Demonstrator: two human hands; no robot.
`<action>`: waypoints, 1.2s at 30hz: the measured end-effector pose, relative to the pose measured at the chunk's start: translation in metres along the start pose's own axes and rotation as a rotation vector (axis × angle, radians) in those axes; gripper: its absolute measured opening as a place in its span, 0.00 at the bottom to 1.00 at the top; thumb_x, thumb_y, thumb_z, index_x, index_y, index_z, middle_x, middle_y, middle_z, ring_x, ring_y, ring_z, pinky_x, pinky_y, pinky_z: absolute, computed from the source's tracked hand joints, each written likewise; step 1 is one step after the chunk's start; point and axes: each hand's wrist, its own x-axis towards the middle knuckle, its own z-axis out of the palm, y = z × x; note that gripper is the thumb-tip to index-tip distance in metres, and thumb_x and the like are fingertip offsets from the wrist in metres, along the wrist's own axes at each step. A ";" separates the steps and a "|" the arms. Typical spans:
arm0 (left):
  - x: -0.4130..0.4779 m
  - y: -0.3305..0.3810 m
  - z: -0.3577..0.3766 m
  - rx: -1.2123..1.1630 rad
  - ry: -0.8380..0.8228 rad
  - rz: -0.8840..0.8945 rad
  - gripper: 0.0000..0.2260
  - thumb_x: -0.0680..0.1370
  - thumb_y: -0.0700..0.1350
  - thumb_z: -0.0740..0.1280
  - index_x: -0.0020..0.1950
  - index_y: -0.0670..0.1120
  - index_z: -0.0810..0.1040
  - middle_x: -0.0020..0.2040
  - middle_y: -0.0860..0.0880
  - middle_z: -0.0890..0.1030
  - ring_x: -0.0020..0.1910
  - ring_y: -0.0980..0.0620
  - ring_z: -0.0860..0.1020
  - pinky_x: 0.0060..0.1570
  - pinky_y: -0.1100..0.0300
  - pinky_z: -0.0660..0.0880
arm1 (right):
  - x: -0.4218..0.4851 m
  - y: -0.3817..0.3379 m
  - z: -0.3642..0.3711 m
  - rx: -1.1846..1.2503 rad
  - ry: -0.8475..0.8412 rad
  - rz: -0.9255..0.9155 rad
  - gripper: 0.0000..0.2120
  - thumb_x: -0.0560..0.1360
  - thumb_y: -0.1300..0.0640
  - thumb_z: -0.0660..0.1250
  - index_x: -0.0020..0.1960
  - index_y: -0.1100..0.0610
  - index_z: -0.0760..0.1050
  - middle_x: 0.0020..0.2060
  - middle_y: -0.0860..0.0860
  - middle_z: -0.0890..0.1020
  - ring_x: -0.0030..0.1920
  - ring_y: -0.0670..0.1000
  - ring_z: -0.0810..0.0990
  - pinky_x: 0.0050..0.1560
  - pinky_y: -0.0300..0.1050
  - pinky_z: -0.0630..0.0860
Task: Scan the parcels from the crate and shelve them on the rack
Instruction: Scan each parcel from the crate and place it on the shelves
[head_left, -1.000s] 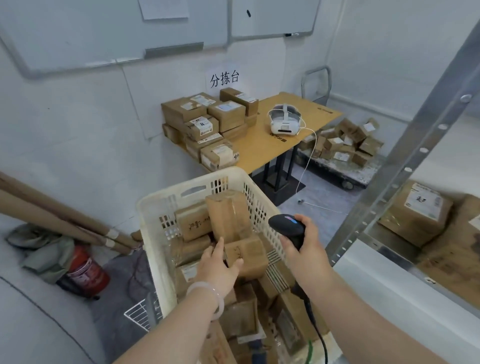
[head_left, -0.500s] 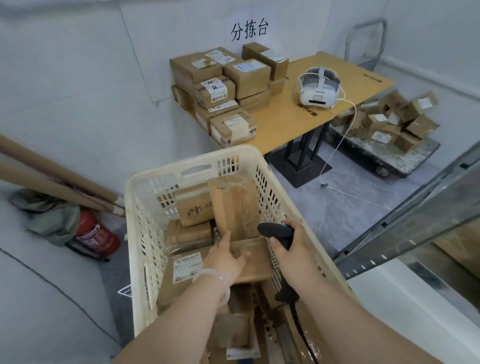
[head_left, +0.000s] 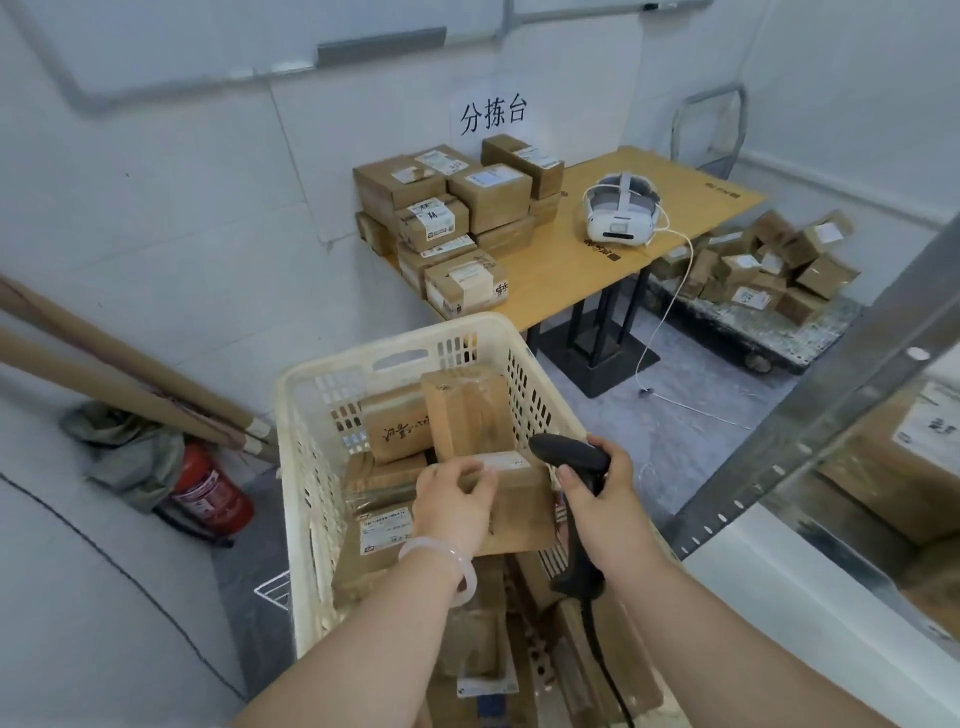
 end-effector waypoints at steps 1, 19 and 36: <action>-0.005 0.006 -0.004 -0.022 0.019 0.016 0.06 0.81 0.56 0.65 0.55 0.57 0.76 0.62 0.52 0.69 0.53 0.54 0.69 0.55 0.60 0.65 | -0.009 -0.005 -0.005 -0.003 0.023 -0.022 0.20 0.79 0.49 0.66 0.62 0.33 0.59 0.49 0.38 0.76 0.46 0.45 0.80 0.43 0.45 0.77; -0.116 0.032 -0.043 -0.357 -0.393 0.344 0.27 0.77 0.47 0.72 0.72 0.65 0.68 0.72 0.59 0.70 0.69 0.55 0.69 0.68 0.52 0.71 | -0.194 -0.023 -0.052 0.216 0.403 -0.272 0.23 0.79 0.53 0.67 0.58 0.26 0.63 0.50 0.33 0.78 0.41 0.41 0.83 0.40 0.41 0.80; -0.258 0.091 0.030 -0.309 -0.698 0.626 0.32 0.75 0.45 0.75 0.70 0.67 0.63 0.68 0.58 0.71 0.58 0.63 0.74 0.39 0.76 0.73 | -0.314 0.017 -0.187 0.258 0.611 -0.381 0.27 0.78 0.58 0.69 0.58 0.26 0.65 0.53 0.28 0.76 0.51 0.41 0.81 0.48 0.47 0.83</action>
